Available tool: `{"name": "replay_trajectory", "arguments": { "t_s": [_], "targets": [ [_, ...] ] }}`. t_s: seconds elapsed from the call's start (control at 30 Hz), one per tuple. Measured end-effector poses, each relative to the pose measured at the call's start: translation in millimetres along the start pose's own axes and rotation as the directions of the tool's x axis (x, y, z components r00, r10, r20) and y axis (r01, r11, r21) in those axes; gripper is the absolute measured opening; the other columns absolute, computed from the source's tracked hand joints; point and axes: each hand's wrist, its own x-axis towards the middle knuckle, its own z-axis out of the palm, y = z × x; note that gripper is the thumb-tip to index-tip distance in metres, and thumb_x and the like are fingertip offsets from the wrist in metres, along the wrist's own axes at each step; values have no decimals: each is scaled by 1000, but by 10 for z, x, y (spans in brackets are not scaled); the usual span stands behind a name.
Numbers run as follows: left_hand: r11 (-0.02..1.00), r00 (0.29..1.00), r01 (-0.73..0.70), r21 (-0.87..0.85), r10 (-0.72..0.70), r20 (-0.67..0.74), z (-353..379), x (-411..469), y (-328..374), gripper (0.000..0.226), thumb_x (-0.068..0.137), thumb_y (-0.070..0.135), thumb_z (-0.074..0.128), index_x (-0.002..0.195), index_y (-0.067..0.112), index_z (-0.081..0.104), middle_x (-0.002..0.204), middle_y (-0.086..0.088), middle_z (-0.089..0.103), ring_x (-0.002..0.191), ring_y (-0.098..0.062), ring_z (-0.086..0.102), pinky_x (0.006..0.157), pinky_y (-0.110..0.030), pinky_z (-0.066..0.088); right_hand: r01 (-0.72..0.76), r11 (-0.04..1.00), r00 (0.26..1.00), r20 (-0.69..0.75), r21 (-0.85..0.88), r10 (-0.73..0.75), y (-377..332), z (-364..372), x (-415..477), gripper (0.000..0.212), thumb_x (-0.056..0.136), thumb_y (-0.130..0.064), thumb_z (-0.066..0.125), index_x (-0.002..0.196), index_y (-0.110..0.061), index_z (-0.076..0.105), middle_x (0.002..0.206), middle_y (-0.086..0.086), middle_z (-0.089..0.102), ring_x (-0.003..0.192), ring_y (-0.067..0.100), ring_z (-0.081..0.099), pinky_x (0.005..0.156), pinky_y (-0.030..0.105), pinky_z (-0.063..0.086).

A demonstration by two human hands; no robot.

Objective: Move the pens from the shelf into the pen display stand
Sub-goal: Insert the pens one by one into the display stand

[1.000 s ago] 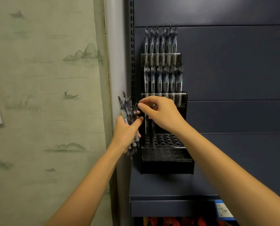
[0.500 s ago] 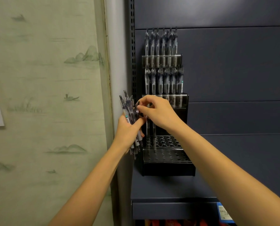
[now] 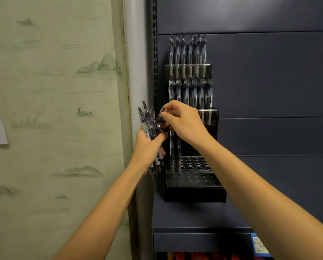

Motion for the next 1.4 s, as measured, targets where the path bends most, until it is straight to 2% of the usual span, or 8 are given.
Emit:
{"name": "replay_trajectory", "arguments": {
  "t_s": [0.2,0.33,0.53,0.77,0.87,1.07,1.2,1.4],
  "targets": [
    [1000,1000,6,21,-6,-2,9,12,-19,17,92,17,58,93,0,55,37,-1,50,28,-13,44,32,-18,35,-10,998,999,-38,54,12,-19,-89,44,4,92,-18,55,92,-17,59,88,2,71,80,15,69,86,44,54],
    [999,999,-37,19,37,6,16,38,15,8,92,14,58,93,6,57,36,0,51,35,-18,46,41,-25,42,12,999,996,-91,37,-8,-40,-123,60,3,93,-20,55,92,-18,57,90,1,70,76,11,69,83,39,55],
    [998,998,-64,1,64,12,23,52,16,12,90,10,60,98,2,57,46,0,52,37,-4,51,46,-15,45,28,999,985,-172,36,-21,-109,-201,102,4,94,-19,53,95,-18,56,90,-1,69,74,11,69,82,37,55],
    [997,996,-83,3,83,17,-20,62,-116,6,91,7,57,98,7,56,36,2,48,35,-8,48,52,-18,47,52,997,951,-307,60,-32,-152,-397,132,5,96,-20,48,95,-20,53,78,-10,63,75,11,69,80,40,55],
    [994,994,-110,-21,110,0,-72,68,-167,8,92,6,55,98,12,55,39,3,47,34,-8,47,50,-15,46,32,997,961,-272,-71,-50,-115,-503,137,6,95,-24,47,96,-23,53,85,-6,67,82,18,68,82,44,54],
    [992,992,-123,-28,123,-3,-102,90,-243,10,95,17,54,103,11,54,37,3,46,36,-9,47,58,-12,47,-38,950,984,-178,-309,-18,157,-488,-10,15,98,-29,46,107,-21,54,99,-1,66,89,26,64,81,40,51],
    [990,990,-140,-22,140,-6,-103,92,-255,10,95,16,53,104,12,55,36,3,46,36,-8,46,57,-13,47,-75,944,984,-178,-320,18,293,-463,-40,17,98,-29,47,109,-19,55,104,-1,67,91,25,63,73,33,40],
    [991,991,-131,-34,131,-8,-83,73,-240,9,95,16,53,104,12,54,37,1,47,33,-10,43,45,-17,42,-88,929,990,-132,-360,43,399,-379,-107,16,97,-30,48,107,-21,56,101,0,67,92,26,62,79,38,50]
  ]
}}
